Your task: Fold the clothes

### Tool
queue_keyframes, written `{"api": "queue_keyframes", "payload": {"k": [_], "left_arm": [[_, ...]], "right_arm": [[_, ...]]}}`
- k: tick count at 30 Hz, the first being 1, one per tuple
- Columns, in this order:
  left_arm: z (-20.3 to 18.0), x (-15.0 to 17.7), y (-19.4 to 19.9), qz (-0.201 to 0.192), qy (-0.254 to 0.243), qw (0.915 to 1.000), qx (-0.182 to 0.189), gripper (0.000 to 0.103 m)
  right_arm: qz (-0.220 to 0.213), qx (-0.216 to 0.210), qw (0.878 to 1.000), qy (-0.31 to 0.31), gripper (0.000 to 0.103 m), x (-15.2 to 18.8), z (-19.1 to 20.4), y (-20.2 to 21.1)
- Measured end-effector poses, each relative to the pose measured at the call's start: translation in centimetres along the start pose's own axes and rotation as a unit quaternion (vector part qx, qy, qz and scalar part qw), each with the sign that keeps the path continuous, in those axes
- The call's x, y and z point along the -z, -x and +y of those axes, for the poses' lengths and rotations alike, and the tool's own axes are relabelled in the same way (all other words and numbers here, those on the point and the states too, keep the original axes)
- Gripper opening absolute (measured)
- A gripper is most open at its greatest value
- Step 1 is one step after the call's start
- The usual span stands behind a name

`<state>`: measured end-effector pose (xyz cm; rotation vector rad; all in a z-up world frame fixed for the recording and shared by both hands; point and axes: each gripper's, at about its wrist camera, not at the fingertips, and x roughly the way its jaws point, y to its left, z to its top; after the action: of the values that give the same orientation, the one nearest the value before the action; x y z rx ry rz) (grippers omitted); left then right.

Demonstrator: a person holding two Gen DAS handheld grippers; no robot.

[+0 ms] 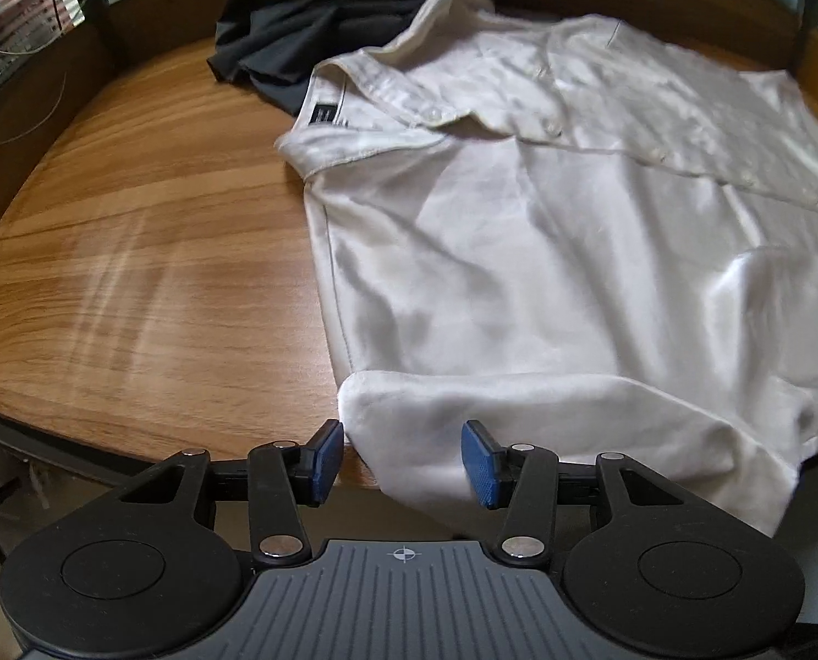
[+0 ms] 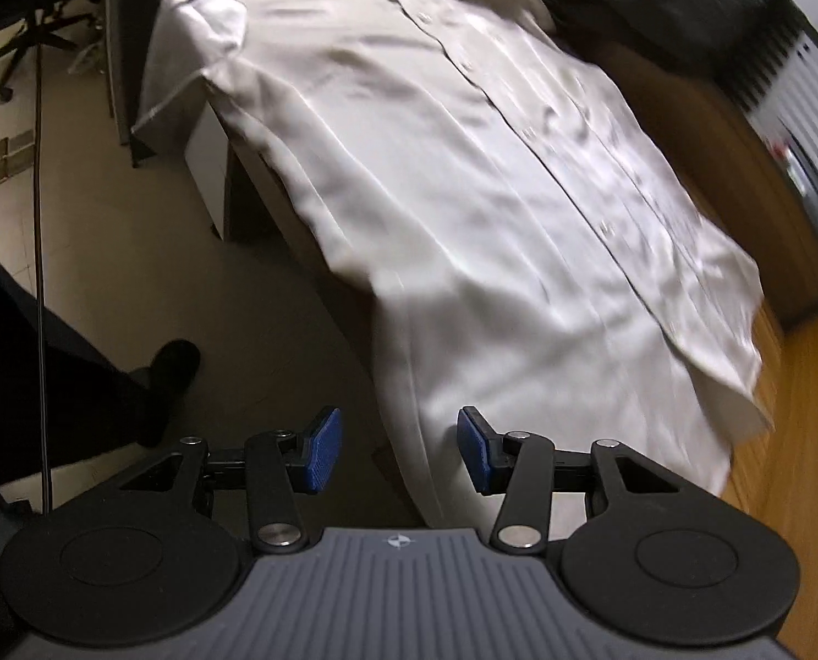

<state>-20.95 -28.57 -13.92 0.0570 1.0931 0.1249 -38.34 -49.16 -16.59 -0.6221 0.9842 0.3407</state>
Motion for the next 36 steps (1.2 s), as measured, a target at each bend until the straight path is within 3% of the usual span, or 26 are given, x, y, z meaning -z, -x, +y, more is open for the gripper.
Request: {"api": "queue_keyframes", "payload": {"k": [1,2,3,4,5,6,8,14,18,20,22,23,26,30,36], "left_arm": [[0.1,-0.2,-0.1,0.000,0.003,1.0000,0.002,0.051],[0.3,-0.4,-0.2,0.003,0.007,0.9999,0.007,0.043],[0.5,-0.6,-0.3,0.005,0.013,0.9998,0.016,0.032],[0.7,-0.7,-0.3,0.006,0.016,0.9995,0.027,0.007],[0.8,-0.7,-0.3,0.010,0.015,0.9994,0.030,0.003],[0.8,-0.7,-0.3,0.010,0.012,0.9994,0.029,0.003],[0.9,-0.5,0.2,0.012,0.007,0.9995,0.028,0.002],[1.6,0.5,2.2,0.031,0.008,0.9991,0.028,0.002],[1.4,1.3,3.2,0.040,0.008,0.9988,0.027,0.003],[1.3,1.4,3.1,0.044,0.009,0.9988,0.020,0.008],[1.5,1.5,2.8,0.049,0.012,0.9986,0.016,0.009],[1.6,1.5,2.9,0.047,0.014,0.9987,0.016,0.013],[2.5,1.2,3.4,0.033,0.017,0.9992,0.012,0.030],[4.0,-0.2,4.0,0.011,0.028,0.9995,0.010,0.031],[4.8,-3.6,3.3,-0.011,0.008,0.9998,0.015,0.032]], "right_arm": [[-0.003,-0.002,1.000,0.002,0.046,-0.5,0.1,-0.2],[-0.005,0.000,1.000,0.000,0.038,-0.8,0.1,-0.3],[-0.008,0.001,1.000,-0.002,0.031,-1.1,0.1,-0.4],[-0.012,0.002,1.000,-0.004,0.027,-1.3,-0.1,-0.4],[-0.015,0.002,1.000,-0.010,0.015,-1.4,-0.4,-0.4],[-0.015,-0.001,1.000,-0.021,0.011,-1.5,-0.9,-0.4],[-0.014,-0.002,0.999,-0.038,0.002,-1.4,-1.5,0.0],[-0.003,-0.012,0.997,-0.072,0.002,-0.4,-3.4,1.9],[0.004,-0.023,0.998,-0.061,0.002,0.2,-3.8,3.0],[0.010,-0.030,0.998,-0.054,0.002,0.2,-3.9,3.1],[0.016,-0.037,0.998,-0.047,0.004,0.1,-4.1,3.1],[0.017,-0.041,0.998,-0.044,0.010,-0.1,-4.3,3.0],[0.009,-0.053,0.997,-0.052,0.019,-0.5,-5.3,3.8],[0.003,-0.042,0.995,-0.093,0.027,-0.6,-7.1,4.6],[0.021,0.019,0.983,-0.183,0.027,-0.6,-10.8,4.2]]}}
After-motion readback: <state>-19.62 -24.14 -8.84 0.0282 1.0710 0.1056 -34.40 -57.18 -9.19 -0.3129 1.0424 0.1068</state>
